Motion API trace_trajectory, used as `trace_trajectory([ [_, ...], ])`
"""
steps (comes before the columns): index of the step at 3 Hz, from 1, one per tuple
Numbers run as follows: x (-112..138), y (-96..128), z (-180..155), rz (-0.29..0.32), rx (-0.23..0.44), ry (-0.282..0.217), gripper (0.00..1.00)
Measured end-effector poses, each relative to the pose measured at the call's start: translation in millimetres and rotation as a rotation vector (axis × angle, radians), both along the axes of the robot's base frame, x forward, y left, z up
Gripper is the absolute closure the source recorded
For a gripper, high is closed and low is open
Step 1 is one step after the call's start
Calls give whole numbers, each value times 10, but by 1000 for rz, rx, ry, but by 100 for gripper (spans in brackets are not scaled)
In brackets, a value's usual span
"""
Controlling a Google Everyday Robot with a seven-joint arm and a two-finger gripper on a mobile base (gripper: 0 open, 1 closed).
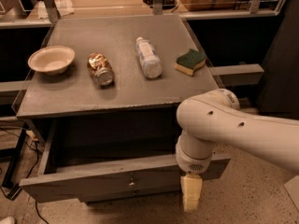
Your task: Open top drawer
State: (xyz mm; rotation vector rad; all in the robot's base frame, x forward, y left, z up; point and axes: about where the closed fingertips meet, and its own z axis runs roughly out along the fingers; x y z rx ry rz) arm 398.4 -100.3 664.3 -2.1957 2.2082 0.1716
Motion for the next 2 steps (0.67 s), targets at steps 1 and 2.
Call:
trace_trajectory([
  [1,-639,-358,204,-62,-33,66,0],
  [2,-639,-358,204,-62,-33,66,0],
])
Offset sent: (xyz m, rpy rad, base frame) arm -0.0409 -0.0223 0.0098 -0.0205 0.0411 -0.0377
